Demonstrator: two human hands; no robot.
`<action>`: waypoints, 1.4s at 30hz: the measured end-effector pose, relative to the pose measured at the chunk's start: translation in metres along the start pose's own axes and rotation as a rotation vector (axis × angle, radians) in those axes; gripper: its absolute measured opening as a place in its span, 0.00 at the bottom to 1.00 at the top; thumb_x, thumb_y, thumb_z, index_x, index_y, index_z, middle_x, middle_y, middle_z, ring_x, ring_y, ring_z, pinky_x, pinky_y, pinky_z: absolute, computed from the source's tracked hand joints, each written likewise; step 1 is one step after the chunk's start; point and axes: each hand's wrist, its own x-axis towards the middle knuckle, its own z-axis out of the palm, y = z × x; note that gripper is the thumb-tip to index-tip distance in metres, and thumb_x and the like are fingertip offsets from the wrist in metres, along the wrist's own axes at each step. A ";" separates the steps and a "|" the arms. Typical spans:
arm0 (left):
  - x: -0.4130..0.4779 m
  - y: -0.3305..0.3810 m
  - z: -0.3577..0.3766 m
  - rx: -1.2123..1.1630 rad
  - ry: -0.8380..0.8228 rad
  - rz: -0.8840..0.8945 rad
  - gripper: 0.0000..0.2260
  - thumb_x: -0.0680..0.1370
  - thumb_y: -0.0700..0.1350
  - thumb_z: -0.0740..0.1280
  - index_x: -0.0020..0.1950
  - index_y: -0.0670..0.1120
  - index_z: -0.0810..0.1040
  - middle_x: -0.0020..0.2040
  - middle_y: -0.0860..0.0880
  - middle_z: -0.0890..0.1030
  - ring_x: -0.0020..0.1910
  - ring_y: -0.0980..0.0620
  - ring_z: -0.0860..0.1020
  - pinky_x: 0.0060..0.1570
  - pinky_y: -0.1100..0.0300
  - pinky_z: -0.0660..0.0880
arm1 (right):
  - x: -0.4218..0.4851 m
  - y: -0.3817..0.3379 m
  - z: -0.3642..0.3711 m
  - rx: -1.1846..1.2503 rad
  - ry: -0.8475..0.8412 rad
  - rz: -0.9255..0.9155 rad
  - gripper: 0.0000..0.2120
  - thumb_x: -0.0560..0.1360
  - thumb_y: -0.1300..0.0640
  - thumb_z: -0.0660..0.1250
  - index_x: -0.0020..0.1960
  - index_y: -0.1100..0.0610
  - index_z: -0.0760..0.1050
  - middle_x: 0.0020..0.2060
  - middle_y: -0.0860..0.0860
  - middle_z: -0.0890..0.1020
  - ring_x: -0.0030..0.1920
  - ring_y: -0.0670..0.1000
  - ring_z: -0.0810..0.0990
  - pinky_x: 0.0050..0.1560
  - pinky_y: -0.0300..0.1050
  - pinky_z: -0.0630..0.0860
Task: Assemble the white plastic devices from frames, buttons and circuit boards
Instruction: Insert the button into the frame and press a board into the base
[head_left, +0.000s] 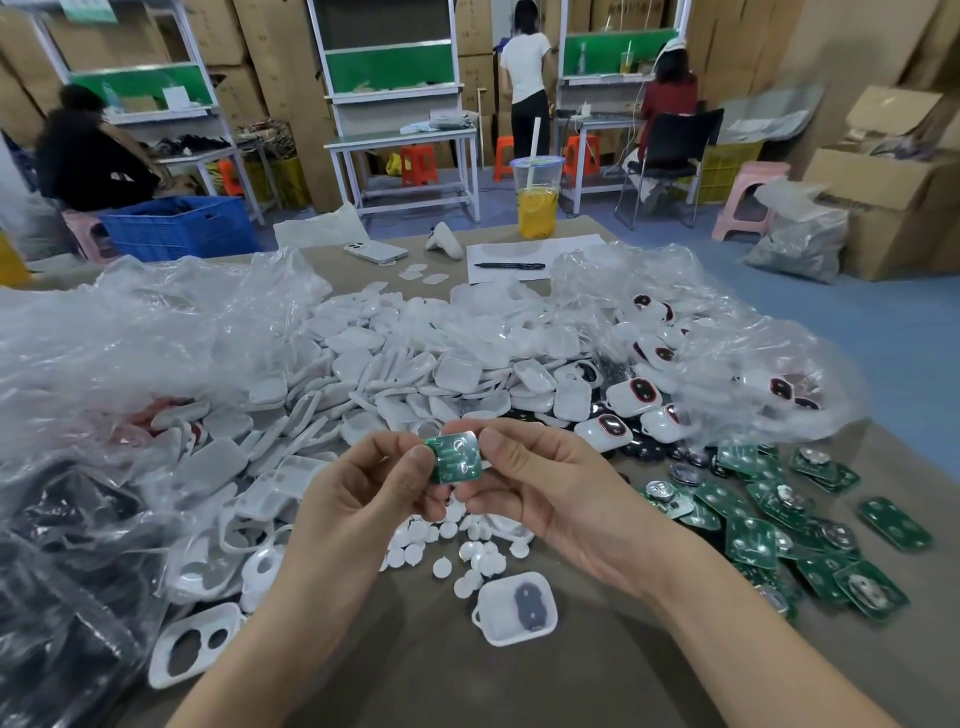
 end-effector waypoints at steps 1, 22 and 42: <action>0.000 0.000 0.000 0.006 -0.002 0.000 0.13 0.73 0.56 0.73 0.47 0.47 0.83 0.39 0.44 0.81 0.37 0.50 0.78 0.43 0.62 0.78 | 0.000 0.000 0.000 -0.006 0.006 0.002 0.13 0.77 0.58 0.66 0.58 0.61 0.83 0.46 0.58 0.86 0.42 0.50 0.86 0.46 0.38 0.81; 0.003 0.002 -0.003 -0.011 0.028 0.039 0.19 0.71 0.63 0.75 0.48 0.49 0.81 0.39 0.45 0.81 0.39 0.45 0.79 0.50 0.50 0.77 | 0.001 0.002 -0.002 -0.075 0.017 -0.055 0.12 0.69 0.59 0.74 0.52 0.54 0.87 0.50 0.54 0.87 0.51 0.49 0.86 0.56 0.38 0.78; -0.005 -0.001 -0.001 0.438 0.134 0.260 0.17 0.71 0.59 0.72 0.59 0.63 0.79 0.52 0.53 0.83 0.45 0.51 0.80 0.50 0.51 0.78 | 0.000 -0.002 -0.009 -0.003 0.063 -0.055 0.15 0.71 0.63 0.73 0.58 0.56 0.84 0.47 0.56 0.84 0.45 0.53 0.85 0.49 0.42 0.82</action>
